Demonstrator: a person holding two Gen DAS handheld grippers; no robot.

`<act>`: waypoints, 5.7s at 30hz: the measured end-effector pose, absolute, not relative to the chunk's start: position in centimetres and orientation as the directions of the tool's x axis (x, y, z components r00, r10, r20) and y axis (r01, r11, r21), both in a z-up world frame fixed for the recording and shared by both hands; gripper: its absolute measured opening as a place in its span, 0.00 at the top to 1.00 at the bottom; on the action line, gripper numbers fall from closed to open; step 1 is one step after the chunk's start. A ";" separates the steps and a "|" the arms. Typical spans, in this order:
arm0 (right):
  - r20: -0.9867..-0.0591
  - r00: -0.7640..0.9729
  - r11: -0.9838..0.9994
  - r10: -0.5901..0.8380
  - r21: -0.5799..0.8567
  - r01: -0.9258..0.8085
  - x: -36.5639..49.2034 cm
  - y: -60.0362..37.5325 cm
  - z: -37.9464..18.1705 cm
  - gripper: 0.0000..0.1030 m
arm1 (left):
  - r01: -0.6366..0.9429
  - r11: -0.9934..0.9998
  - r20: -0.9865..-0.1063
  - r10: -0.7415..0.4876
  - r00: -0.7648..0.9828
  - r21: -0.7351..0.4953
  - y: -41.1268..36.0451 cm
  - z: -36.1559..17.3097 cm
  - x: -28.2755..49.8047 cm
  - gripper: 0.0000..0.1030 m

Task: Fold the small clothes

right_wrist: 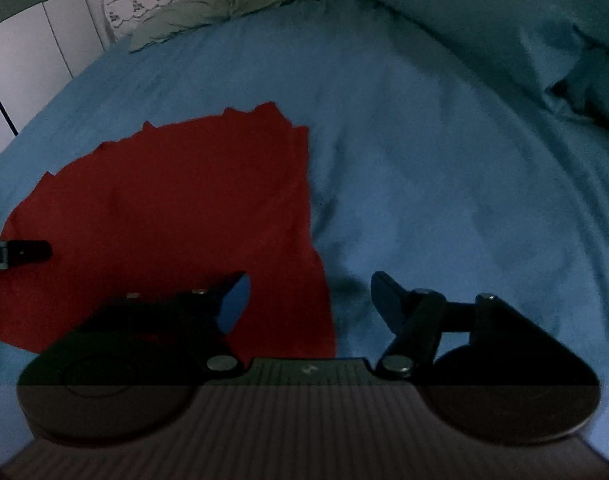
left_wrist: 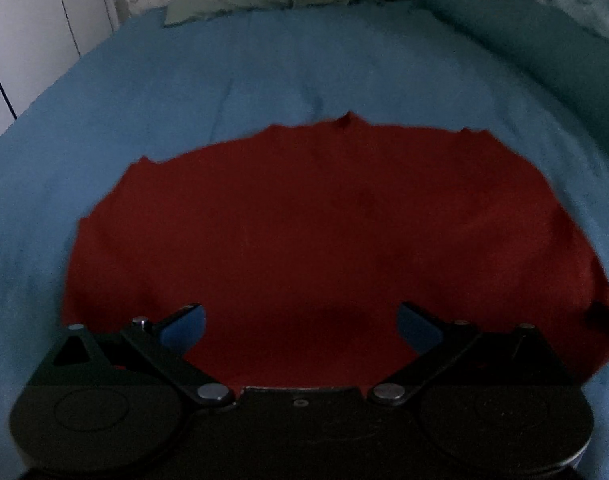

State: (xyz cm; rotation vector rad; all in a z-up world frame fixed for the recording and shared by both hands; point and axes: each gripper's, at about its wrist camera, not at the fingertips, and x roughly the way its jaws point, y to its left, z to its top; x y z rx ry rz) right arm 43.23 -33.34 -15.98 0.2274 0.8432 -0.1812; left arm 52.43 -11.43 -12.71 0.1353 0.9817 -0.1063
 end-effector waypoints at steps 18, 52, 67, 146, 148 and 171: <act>-0.766 0.640 0.907 0.059 0.309 0.285 44.3 -33.2 -12.3 0.77 | 0.104 0.993 -0.891 -0.005 0.453 0.048 -10.7 -15.4 54.3 0.00; -0.583 0.446 0.732 0.679 0.588 -0.344 54.9 -6.9 -11.4 0.09 | 0.033 0.998 -0.827 -0.060 0.558 -0.050 8.1 -12.2 43.4 0.03; -0.722 0.680 0.991 0.128 0.072 -0.111 43.1 -10.6 -16.6 0.06 | 0.005 0.998 -0.807 -0.058 0.588 -0.068 7.9 -12.5 44.8 0.03; -0.757 0.547 0.909 0.357 0.416 -0.018 39.2 -19.3 -6.1 0.65 | 0.288 0.926 -0.765 -0.367 0.528 -0.245 2.7 -7.9 39.1 0.77; -0.785 0.531 0.926 0.320 0.377 0.000 36.8 -19.8 -7.2 0.65 | 0.291 0.925 -0.787 -0.366 0.497 -0.246 1.3 -10.2 37.4 0.77; -0.766 0.638 0.985 0.085 0.160 0.062 32.0 -21.5 -11.3 0.05 | 0.165 0.986 -0.769 -0.081 0.634 0.032 1.7 -15.0 34.3 0.23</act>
